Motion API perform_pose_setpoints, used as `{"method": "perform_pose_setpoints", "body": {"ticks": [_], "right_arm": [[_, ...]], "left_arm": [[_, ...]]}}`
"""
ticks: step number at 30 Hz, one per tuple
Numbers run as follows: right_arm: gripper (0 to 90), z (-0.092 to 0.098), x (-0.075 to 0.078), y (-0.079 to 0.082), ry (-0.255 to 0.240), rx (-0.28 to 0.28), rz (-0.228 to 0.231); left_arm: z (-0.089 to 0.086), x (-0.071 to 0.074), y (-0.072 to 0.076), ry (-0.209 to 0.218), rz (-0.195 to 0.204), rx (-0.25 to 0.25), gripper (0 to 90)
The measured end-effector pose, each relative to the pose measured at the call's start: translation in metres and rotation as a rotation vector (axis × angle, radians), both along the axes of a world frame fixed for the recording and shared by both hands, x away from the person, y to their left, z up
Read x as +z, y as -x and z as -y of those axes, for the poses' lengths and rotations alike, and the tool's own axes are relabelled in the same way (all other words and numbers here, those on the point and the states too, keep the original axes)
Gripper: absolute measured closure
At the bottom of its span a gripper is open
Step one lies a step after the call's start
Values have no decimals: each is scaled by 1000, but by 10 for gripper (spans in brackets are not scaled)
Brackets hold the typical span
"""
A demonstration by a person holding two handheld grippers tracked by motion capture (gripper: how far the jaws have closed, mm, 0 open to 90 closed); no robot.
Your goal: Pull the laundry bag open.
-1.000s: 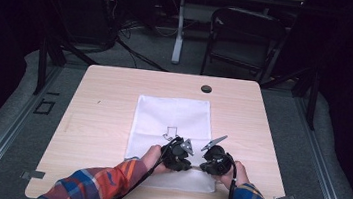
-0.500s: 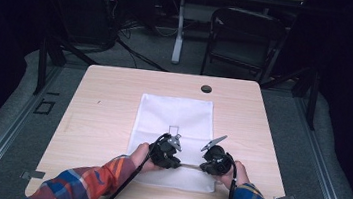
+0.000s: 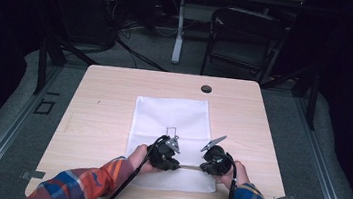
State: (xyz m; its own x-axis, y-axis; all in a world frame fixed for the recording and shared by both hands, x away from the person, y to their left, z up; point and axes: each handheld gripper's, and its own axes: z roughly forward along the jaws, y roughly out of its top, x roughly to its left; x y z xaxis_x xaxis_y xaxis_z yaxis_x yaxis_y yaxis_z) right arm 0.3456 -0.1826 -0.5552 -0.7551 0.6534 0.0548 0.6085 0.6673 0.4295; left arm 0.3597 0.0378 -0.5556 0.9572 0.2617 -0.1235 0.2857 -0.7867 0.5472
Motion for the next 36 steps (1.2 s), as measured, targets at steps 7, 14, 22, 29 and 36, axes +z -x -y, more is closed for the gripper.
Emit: {"method": "perform_pose_setpoints", "body": {"ticks": [7,14,22,29,36], "right_arm": [[900,1,0,0,-2,-4,-5],[900,1,0,0,1,-3,-7],[900,4,0,-1,-4,-11,-8],[900,4,0,0,-6,-13,-4],[900,4,0,-1,-1,-8,-7]], "left_arm": [[-9,-1,1,3,-19,15,821],[-15,0,1,-2,-13,23,820],[-36,1,1,5,-36,56,820],[-37,3,1,8,-37,49,819],[-42,4,3,11,-38,49,819]]}}
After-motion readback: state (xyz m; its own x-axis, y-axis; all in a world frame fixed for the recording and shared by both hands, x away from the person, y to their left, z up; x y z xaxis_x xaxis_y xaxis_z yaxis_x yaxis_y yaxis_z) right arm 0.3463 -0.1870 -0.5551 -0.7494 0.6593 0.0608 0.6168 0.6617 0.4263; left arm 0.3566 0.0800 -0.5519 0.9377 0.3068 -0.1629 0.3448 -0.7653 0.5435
